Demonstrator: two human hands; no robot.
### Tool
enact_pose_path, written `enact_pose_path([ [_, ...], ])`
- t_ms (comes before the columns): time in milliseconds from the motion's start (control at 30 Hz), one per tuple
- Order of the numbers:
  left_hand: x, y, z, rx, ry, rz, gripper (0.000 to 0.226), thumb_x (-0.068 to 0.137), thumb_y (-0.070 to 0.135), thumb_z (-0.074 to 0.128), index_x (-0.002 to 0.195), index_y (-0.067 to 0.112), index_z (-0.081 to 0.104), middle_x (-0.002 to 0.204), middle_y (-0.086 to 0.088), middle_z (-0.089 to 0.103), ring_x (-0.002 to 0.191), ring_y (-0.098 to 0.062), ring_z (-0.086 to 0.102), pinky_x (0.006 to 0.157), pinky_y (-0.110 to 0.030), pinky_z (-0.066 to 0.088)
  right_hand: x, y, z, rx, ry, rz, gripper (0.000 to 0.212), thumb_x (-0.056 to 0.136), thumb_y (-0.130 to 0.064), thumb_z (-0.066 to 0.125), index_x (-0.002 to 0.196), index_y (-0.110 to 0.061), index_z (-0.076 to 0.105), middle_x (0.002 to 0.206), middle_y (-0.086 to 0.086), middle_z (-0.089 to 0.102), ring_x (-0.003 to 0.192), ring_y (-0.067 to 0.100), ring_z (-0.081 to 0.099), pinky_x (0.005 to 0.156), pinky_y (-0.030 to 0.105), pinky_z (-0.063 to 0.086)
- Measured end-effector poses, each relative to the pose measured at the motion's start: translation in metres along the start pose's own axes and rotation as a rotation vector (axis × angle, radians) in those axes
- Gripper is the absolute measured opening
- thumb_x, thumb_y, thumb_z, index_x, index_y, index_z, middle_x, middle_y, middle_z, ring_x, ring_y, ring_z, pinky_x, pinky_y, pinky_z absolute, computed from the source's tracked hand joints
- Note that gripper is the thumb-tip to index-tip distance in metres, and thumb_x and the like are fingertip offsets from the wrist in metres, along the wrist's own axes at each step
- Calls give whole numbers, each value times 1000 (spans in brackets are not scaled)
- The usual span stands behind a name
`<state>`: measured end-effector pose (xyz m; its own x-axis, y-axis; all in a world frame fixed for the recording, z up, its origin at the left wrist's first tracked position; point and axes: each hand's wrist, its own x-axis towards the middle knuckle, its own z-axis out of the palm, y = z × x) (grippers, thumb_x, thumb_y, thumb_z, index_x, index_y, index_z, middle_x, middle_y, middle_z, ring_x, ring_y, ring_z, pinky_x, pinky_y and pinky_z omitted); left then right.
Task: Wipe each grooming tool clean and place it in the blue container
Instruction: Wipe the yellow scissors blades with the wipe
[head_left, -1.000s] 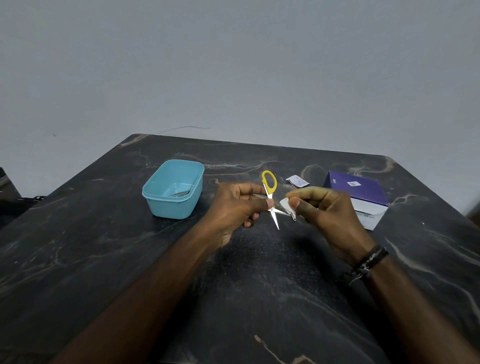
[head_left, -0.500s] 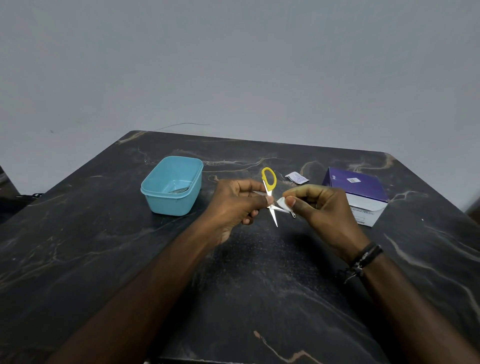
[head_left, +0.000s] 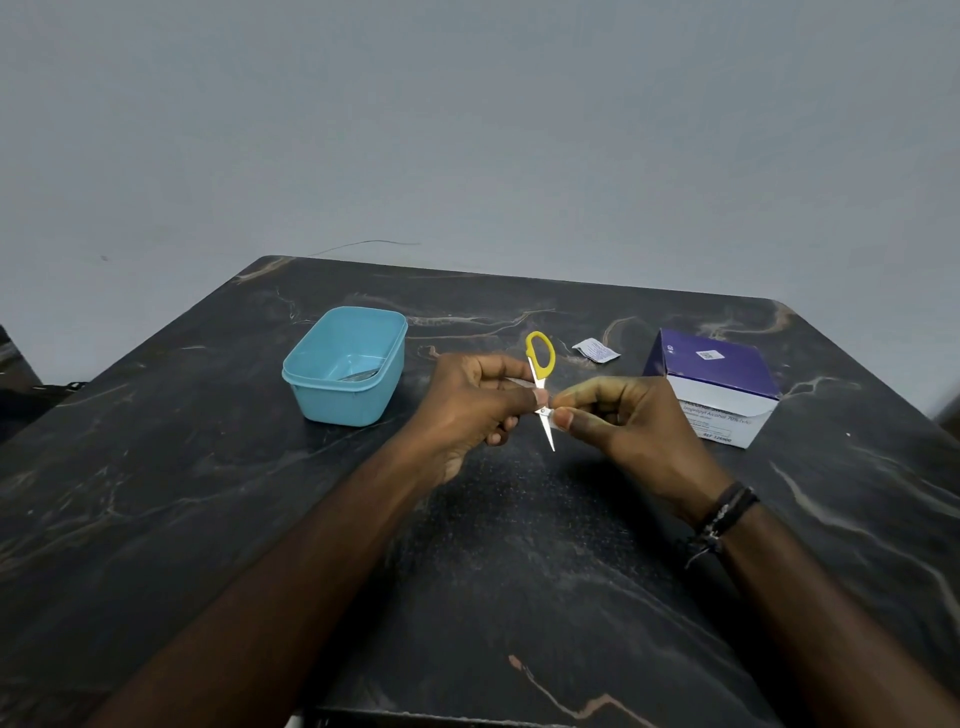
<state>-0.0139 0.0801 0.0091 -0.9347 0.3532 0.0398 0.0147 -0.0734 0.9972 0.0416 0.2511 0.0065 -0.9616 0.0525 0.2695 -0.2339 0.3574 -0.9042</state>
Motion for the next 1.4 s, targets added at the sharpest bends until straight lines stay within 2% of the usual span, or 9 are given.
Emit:
enact_pose_path([
  [100, -1, -1, 0, 16, -5, 2, 23, 78, 0, 76, 99, -1, 69, 63, -4, 65, 45, -8, 46, 39, -20, 34, 0, 1, 2, -9, 14, 13, 7, 79, -3, 76, 86, -6, 75, 83, 7, 77, 75, 14, 70, 76, 27, 56],
  [233, -1, 1, 0, -12, -13, 0, 22, 79, -2, 75, 99, -3, 67, 63, -4, 65, 44, -9, 44, 38, -18, 33, 1, 1, -2, 10, -25, 38, 8, 79, -3, 76, 86, -5, 74, 81, 6, 77, 72, 10, 70, 71, 20, 55],
  [400, -1, -1, 0, 2, -30, -8, 24, 79, -1, 75, 101, -3, 67, 61, -3, 63, 43, -7, 45, 38, -18, 33, -1, 1, -2, 48, -16, 56, 11, 77, 1, 76, 86, -6, 74, 83, 9, 76, 74, 13, 71, 73, 22, 56],
  [533, -1, -1, 2, 26, -52, -23, 26, 79, 1, 75, 104, -2, 68, 71, -9, 64, 43, -6, 45, 37, -18, 33, -1, -1, 3, 94, -14, 75, 18, 77, 3, 76, 94, -2, 72, 86, 13, 76, 77, 17, 71, 78, 26, 57],
  [733, 2, 4, -5, -44, -13, -14, 20, 79, -2, 73, 98, -2, 67, 74, -12, 64, 44, -7, 44, 37, -17, 31, 2, -3, -5, 151, 9, 127, 21, 74, 4, 77, 89, -8, 70, 76, 8, 74, 70, 15, 69, 72, 23, 55],
  [933, -1, 1, -1, -19, -41, -21, 24, 79, -3, 74, 102, -5, 66, 65, -6, 63, 43, -8, 42, 37, -15, 30, 0, -3, -3, 132, 22, 135, 24, 71, 5, 79, 90, -7, 70, 75, 9, 72, 70, 16, 68, 73, 24, 56],
  [1167, 0, 2, -3, 1, -50, -38, 25, 78, -1, 75, 101, -2, 68, 63, -4, 64, 43, -8, 42, 38, -17, 31, 0, -6, 0, 175, 3, 141, 23, 72, 8, 77, 90, -4, 69, 76, 11, 72, 70, 15, 70, 75, 24, 57],
  [1300, 1, 4, -5, -17, -25, -21, 23, 78, -2, 75, 100, -3, 68, 70, -10, 62, 43, -8, 42, 37, -16, 31, 0, -7, -4, 186, 12, 153, 23, 70, 6, 78, 87, -6, 69, 76, 11, 73, 70, 16, 70, 72, 22, 57],
  [1400, -1, 3, -3, -4, -46, -25, 24, 79, -2, 74, 102, -3, 68, 68, -9, 62, 43, -8, 41, 38, -16, 30, 0, -6, -3, 166, 17, 148, 23, 70, 7, 78, 88, -4, 70, 80, 16, 72, 72, 18, 70, 75, 26, 58],
])
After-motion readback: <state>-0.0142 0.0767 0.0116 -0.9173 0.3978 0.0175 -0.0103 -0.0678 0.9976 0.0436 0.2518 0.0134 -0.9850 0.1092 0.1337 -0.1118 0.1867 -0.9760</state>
